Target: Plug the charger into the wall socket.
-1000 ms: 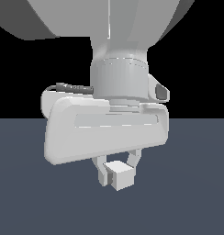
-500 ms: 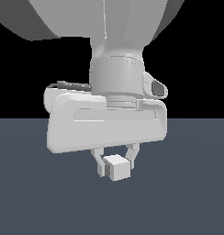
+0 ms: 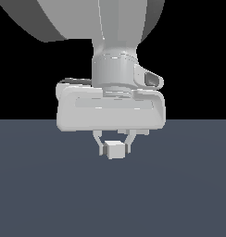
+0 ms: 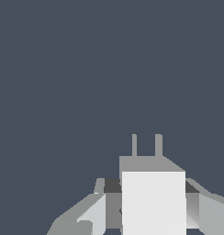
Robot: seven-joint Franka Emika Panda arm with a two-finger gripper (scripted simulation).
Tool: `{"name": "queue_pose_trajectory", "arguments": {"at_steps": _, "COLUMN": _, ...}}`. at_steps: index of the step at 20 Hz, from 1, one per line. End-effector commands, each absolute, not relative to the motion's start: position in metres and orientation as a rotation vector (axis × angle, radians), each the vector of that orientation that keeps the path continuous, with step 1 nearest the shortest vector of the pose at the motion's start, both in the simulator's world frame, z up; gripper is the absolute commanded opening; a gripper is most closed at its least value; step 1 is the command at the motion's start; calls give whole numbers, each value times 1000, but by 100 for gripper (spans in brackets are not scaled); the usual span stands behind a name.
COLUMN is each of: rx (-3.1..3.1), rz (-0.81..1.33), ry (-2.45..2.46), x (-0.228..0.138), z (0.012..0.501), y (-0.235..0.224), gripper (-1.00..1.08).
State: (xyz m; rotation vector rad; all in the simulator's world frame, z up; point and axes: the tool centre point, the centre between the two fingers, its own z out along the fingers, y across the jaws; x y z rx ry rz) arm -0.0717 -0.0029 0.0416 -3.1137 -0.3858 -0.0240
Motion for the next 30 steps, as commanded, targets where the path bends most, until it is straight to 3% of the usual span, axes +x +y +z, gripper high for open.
{"name": "queue_pose_trajectory", "arguments": {"at_steps": 1, "rx": -3126, "rz": -25, "ry": -269, "x": -60, "z": 49, "y": -3, "gripper": -100}}
{"name": "queue_pose_trajectory", "arguments": {"at_steps": 16, "rx": -3119, "rz": -24, "ry": 380, "x": 0, "z": 90, "y": -25, "gripper": -100}}
{"name": "queue_pose_trajectory", "arguments": {"at_steps": 30, "rx": -3094, "rz": -23, "ry": 557, "x": 13, "z": 100, "y": -37, "gripper": -100}}
